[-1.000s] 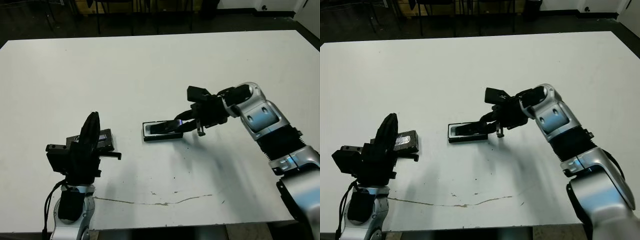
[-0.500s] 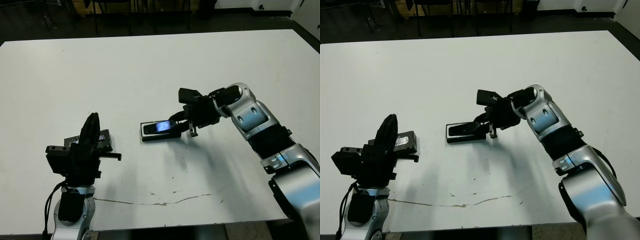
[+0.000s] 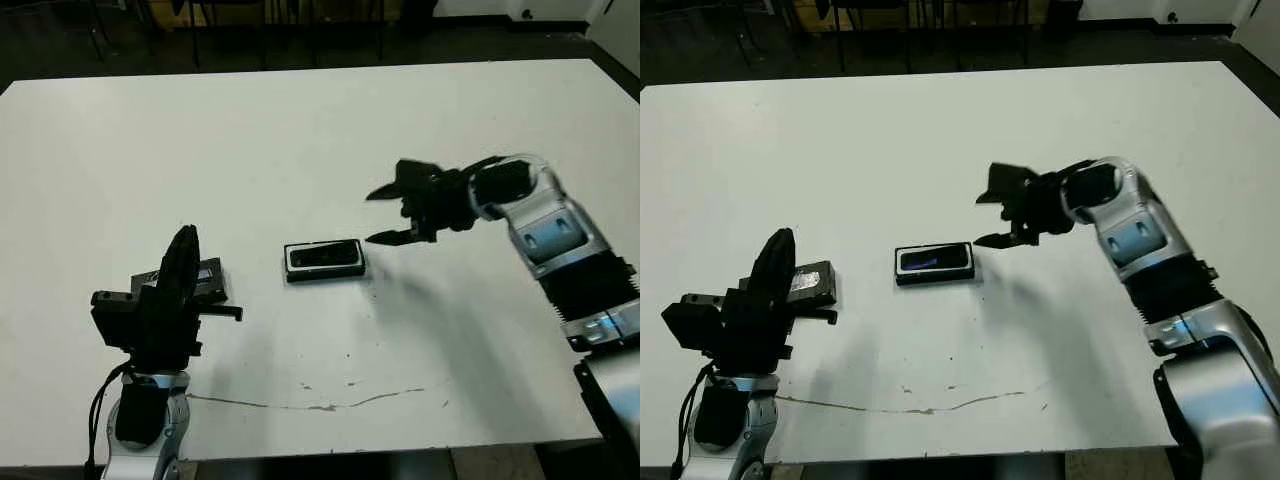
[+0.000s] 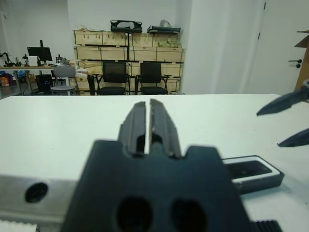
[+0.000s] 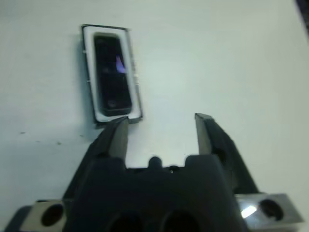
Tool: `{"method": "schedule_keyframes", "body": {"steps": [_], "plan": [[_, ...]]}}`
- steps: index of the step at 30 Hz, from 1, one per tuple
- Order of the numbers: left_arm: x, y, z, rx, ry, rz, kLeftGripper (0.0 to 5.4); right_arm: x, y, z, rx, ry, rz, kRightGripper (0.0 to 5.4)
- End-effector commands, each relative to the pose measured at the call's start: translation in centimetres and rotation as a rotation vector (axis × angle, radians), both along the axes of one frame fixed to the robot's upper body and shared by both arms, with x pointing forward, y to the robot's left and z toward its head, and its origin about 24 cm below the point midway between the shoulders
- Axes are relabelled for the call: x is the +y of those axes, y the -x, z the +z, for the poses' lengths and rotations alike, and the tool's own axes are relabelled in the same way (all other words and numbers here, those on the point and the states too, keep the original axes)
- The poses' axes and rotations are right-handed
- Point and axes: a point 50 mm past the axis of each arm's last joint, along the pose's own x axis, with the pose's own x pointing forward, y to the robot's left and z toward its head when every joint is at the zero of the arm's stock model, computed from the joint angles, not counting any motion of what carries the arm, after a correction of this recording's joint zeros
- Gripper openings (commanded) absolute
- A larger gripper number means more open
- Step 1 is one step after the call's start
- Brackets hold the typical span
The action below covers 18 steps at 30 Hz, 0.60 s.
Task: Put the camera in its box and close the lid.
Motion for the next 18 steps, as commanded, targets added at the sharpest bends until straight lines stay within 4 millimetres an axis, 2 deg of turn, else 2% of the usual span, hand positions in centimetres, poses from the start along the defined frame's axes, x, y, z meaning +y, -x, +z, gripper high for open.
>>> {"method": "schedule_keyframes", "body": {"steps": [1, 9, 13, 18], "plan": [[0.3, 0.3, -0.6, 0.044, -0.012, 0.008, 0.00, -1.3, 0.0, 0.3, 0.022, -0.044, -0.030, 3.95], [0.2, 0.2, -0.7, 0.043, -0.009, 0.001, 0.00, -2.9, 0.2, 1.2, 0.093, -0.229, -0.083, 5.35], [0.1, 0.1, -0.6, 0.041, -0.005, -0.001, 0.00, -2.6, 0.9, 0.4, 0.005, -0.335, -0.211, 5.38], [0.8, -0.1, -0.2, 0.008, -0.040, -0.010, 0.00, -2.0, 2.4, -0.2, -0.081, -0.440, -0.290, 4.72]]}}
